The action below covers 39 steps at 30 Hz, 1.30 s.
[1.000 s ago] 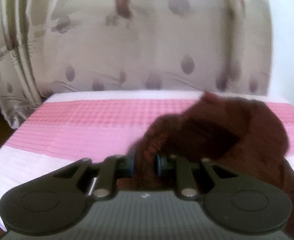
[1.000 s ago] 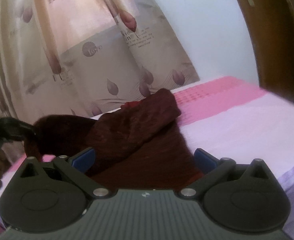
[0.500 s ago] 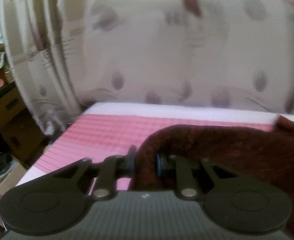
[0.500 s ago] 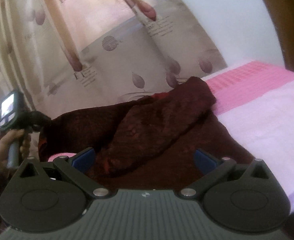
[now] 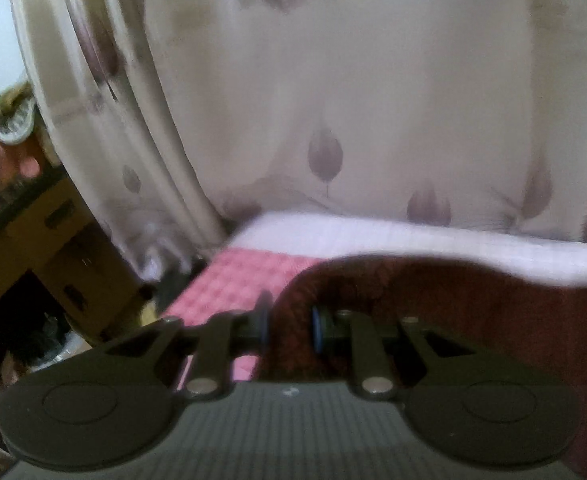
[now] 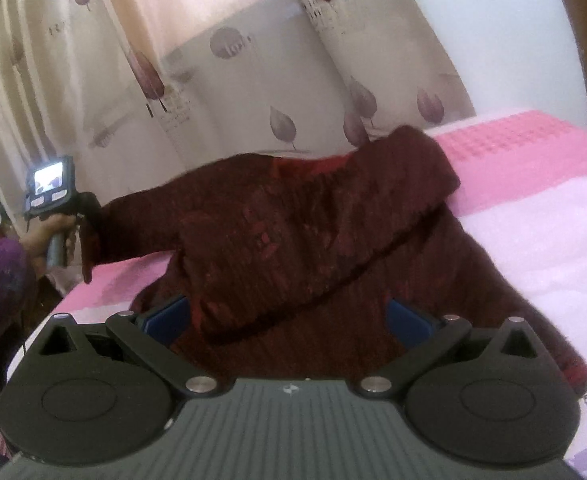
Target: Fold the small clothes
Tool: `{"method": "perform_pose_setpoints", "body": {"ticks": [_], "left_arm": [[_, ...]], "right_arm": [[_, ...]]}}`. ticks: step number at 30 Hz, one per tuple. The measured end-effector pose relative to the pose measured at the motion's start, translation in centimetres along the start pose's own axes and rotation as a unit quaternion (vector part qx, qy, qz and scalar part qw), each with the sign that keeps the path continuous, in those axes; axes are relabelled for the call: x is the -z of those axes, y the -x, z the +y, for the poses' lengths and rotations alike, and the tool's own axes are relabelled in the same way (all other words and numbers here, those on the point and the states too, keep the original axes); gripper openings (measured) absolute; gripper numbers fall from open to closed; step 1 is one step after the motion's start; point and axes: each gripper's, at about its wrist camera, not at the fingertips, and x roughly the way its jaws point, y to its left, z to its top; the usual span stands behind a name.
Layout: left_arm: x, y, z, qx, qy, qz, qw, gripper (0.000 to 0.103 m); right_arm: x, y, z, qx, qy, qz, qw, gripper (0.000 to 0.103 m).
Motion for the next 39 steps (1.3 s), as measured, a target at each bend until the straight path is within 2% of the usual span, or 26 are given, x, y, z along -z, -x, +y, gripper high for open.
{"method": "perform_pose_setpoints", "body": {"ticks": [5,8,11,13,14,16,19,22,23,26,28,30,32,33,36,39], "left_arm": [[0.1,-4.0,-0.6,0.004,-0.029,-0.005,0.9996,0.020],[0.2,-5.2,-0.3,0.021,-0.018,-0.010,0.9996,0.022],[-0.2,-6.8,1.5,0.049,0.038,0.017,0.9979,0.043],[-0.4,-7.4,3.2,0.058,0.079,0.030,0.9947,0.075],[-0.4,-7.5,4.0,0.063,0.095,0.034,0.9930,0.079],[-0.5,-7.8,6.0,0.075,0.116,0.031,0.9900,0.080],[-0.9,-7.7,7.9,0.042,0.103,0.020,0.9936,0.081],[-1.2,-7.3,10.0,-0.032,0.099,-0.010,0.9945,0.080],[-1.2,-7.0,11.0,-0.043,0.110,-0.017,0.9928,0.080],[-1.1,-6.4,13.7,-0.037,0.148,-0.014,0.9883,0.080],[-0.4,-4.9,13.9,-0.007,0.150,-0.015,0.9886,0.080],[0.8,-2.3,12.5,0.029,0.124,-0.028,0.9915,0.080],[2.9,1.1,10.2,0.040,0.089,-0.046,0.9942,0.080],[4.4,3.3,9.0,0.057,0.080,-0.052,0.9938,0.080],[8.4,8.7,6.0,0.131,0.066,-0.055,0.9876,0.080],[12.0,12.1,3.4,0.197,0.068,-0.018,0.9780,0.080]], "right_arm": [[0.2,-0.8,0.0,0.011,0.008,0.012,1.000,0.103],[0.3,-1.2,0.0,0.017,0.011,0.021,1.000,0.103],[0.5,-1.5,0.0,0.021,0.010,0.029,0.999,0.103],[0.5,-1.7,0.0,0.021,0.010,0.036,0.999,0.103],[0.5,-1.7,0.1,0.021,0.012,0.038,0.999,0.103],[0.5,-1.7,0.2,0.021,0.018,0.038,0.999,0.103],[0.5,-1.8,0.4,0.021,0.021,0.039,0.999,0.103],[0.5,-1.9,0.4,0.019,0.015,0.043,0.999,0.103],[0.5,-1.9,0.4,0.017,0.013,0.044,0.999,0.103],[0.6,-1.8,0.8,0.012,0.018,0.044,0.999,0.103],[0.4,-1.6,1.1,0.005,0.028,0.038,0.999,0.103],[0.0,-1.2,1.5,0.002,0.047,0.029,0.998,0.103],[-0.8,-1.0,1.8,0.000,0.068,0.015,0.998,0.103],[-1.3,-1.0,1.9,0.001,0.083,0.009,0.996,0.103],[-2.5,-1.6,3.0,0.005,0.157,0.011,0.987,0.103],[-2.7,-2.6,4.9,0.002,0.249,0.021,0.968,0.100]]}}
